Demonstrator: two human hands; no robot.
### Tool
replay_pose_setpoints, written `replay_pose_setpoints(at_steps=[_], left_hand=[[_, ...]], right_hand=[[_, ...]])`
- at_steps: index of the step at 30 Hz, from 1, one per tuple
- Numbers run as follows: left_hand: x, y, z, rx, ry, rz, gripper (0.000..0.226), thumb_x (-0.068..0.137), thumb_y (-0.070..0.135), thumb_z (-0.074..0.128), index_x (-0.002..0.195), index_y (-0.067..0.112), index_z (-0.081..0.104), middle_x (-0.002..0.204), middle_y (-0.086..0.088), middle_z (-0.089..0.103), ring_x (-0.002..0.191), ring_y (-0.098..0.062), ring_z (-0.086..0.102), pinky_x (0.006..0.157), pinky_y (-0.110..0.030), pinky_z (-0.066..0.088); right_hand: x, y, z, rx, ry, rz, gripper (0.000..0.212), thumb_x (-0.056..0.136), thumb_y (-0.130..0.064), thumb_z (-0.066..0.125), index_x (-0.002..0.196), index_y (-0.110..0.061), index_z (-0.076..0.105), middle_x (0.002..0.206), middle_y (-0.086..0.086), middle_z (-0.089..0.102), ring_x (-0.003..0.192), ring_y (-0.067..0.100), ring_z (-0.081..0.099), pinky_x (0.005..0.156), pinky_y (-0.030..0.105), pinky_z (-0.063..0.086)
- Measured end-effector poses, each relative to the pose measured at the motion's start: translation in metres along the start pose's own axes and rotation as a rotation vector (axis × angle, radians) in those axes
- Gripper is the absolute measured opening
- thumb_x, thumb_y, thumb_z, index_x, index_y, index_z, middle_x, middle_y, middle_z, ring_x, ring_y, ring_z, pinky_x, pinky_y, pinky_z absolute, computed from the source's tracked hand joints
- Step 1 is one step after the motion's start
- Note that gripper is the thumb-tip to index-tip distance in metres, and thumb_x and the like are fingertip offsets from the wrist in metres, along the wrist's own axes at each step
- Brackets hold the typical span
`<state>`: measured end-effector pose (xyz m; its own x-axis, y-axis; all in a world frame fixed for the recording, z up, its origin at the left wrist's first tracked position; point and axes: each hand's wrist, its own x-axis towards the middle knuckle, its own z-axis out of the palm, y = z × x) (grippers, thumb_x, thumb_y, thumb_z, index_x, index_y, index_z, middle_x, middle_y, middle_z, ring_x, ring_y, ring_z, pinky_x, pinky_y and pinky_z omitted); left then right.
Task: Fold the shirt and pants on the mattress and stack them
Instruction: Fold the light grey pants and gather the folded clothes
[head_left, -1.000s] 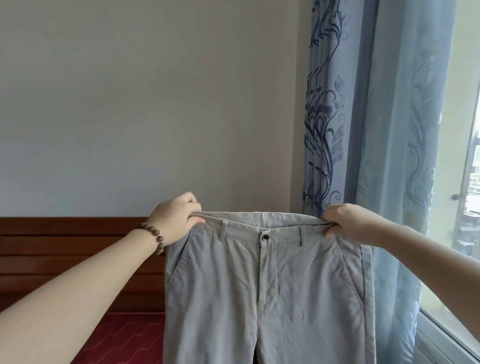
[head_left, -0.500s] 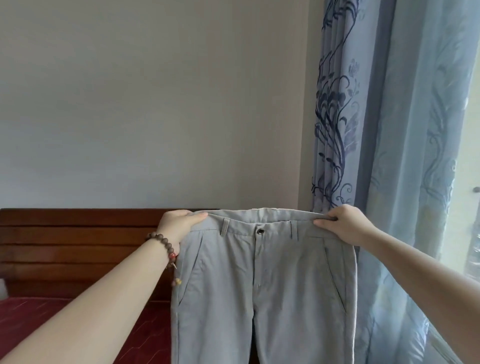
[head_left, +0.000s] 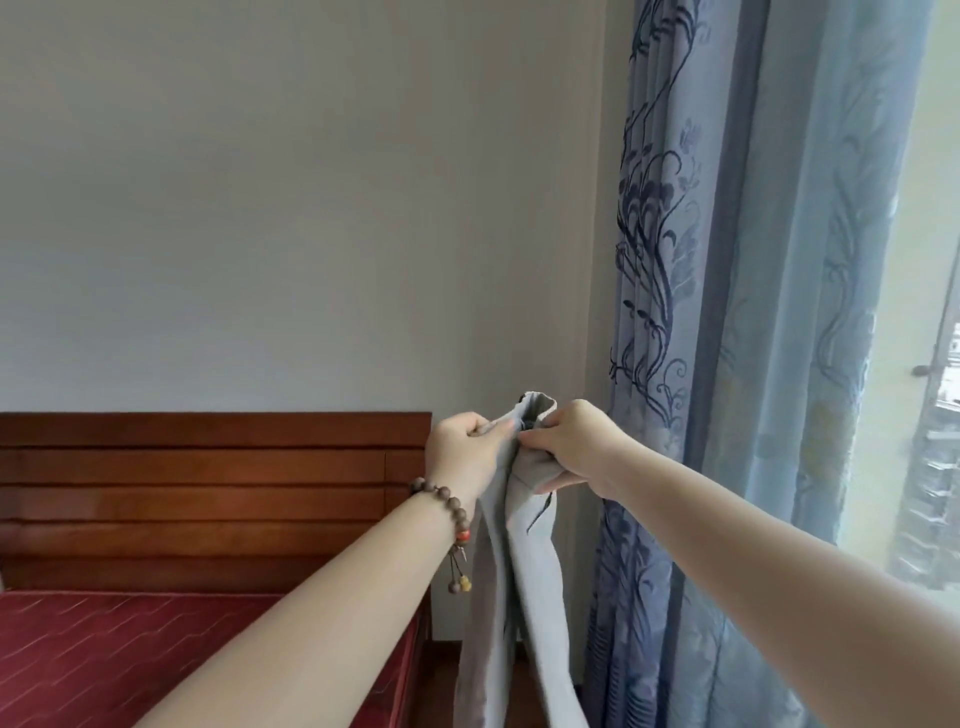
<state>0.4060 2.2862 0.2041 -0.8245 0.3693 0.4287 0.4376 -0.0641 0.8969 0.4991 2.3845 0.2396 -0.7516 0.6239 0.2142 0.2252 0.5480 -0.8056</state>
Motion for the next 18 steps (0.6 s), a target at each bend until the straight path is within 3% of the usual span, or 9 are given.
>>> replay_pose_setpoints(at_steps=[2,4,5,7,9,11,14,16,18], left_hand=[[-0.007,0.005,0.001,-0.050,-0.048,-0.025,0.033,0.083,0.033,0.071,0.066,0.009,0.058,0.058,0.002,0.046,0.059,-0.013,0.039,0.056,-0.026,0.031],[-0.015,0.009,-0.002,-0.178,-0.148,-0.085,0.040,0.076,0.049,0.074,0.080,0.012,0.062,0.070,0.005,0.060,0.067,-0.008,0.053,0.065,-0.024,0.044],[-0.019,0.008,-0.003,-0.220,-0.216,-0.100,0.051,0.068,0.054,0.079,0.094,0.013,0.062,0.086,0.003,0.067,0.080,-0.007,0.060,0.077,-0.025,0.049],[-0.026,0.005,-0.006,-0.157,-0.328,-0.066,0.078,0.057,0.046,0.086,0.122,0.019,0.051,0.115,0.001,0.064,0.106,-0.008,0.061,0.097,-0.030,0.048],[-0.030,0.001,-0.005,-0.050,-0.387,-0.002,0.095,0.061,0.024,0.089,0.140,0.024,0.037,0.126,0.004,0.058,0.117,-0.010,0.057,0.103,-0.031,0.045],[-0.028,0.000,-0.005,-0.018,-0.335,0.027,0.082,0.069,0.008,0.084,0.139,0.014,0.042,0.127,-0.001,0.058,0.118,-0.014,0.057,0.104,-0.034,0.045],[-0.020,0.001,-0.011,-0.115,-0.246,0.038,0.032,0.077,-0.004,0.073,0.107,0.005,0.066,0.109,-0.008,0.071,0.108,-0.018,0.064,0.097,-0.039,0.049],[-0.014,0.001,-0.021,-0.116,-0.201,0.043,0.023,0.082,-0.007,0.065,0.098,0.010,0.069,0.101,-0.006,0.073,0.101,-0.019,0.067,0.095,-0.040,0.050],[-0.008,0.000,-0.034,-0.154,-0.209,0.023,0.024,0.086,-0.008,0.061,0.104,0.006,0.067,0.108,-0.013,0.070,0.106,-0.025,0.065,0.100,-0.042,0.048]], right_hand=[[-0.006,-0.006,0.000,0.155,-0.072,0.067,0.026,0.091,-0.014,0.061,0.066,-0.010,0.056,0.038,-0.007,0.055,0.042,0.015,0.062,0.047,0.025,0.055],[-0.010,-0.008,-0.003,0.225,-0.137,0.116,0.017,0.092,-0.013,0.059,0.079,-0.005,0.064,0.052,0.002,0.067,0.058,0.024,0.070,0.067,0.038,0.060],[-0.011,-0.009,-0.004,0.245,-0.159,0.131,0.013,0.091,-0.012,0.060,0.085,-0.002,0.066,0.063,0.008,0.070,0.066,0.027,0.071,0.072,0.042,0.060],[-0.012,-0.009,-0.006,0.272,-0.162,0.147,0.015,0.088,-0.009,0.063,0.098,0.001,0.066,0.087,0.017,0.071,0.081,0.031,0.070,0.082,0.044,0.058],[-0.011,-0.007,-0.006,0.312,-0.151,0.155,0.017,0.091,-0.005,0.058,0.106,0.004,0.061,0.097,0.019,0.066,0.083,0.030,0.066,0.087,0.044,0.056],[-0.012,-0.007,-0.005,0.405,-0.190,0.189,0.018,0.097,-0.005,0.049,0.102,0.007,0.062,0.090,0.020,0.066,0.078,0.027,0.065,0.093,0.041,0.054],[-0.011,-0.001,-0.011,0.521,-0.201,0.103,0.031,0.102,-0.015,0.045,0.102,0.012,0.060,0.087,0.022,0.069,0.079,0.029,0.070,0.084,0.040,0.058],[-0.008,0.010,-0.021,0.334,-0.058,-0.057,0.034,0.097,-0.024,0.055,0.106,0.008,0.062,0.091,0.016,0.072,0.080,0.025,0.071,0.080,0.037,0.059],[-0.002,0.029,-0.036,0.012,0.200,-0.174,0.040,0.089,-0.034,0.066,0.116,-0.006,0.059,0.103,0.005,0.066,0.089,0.018,0.065,0.082,0.028,0.053]])
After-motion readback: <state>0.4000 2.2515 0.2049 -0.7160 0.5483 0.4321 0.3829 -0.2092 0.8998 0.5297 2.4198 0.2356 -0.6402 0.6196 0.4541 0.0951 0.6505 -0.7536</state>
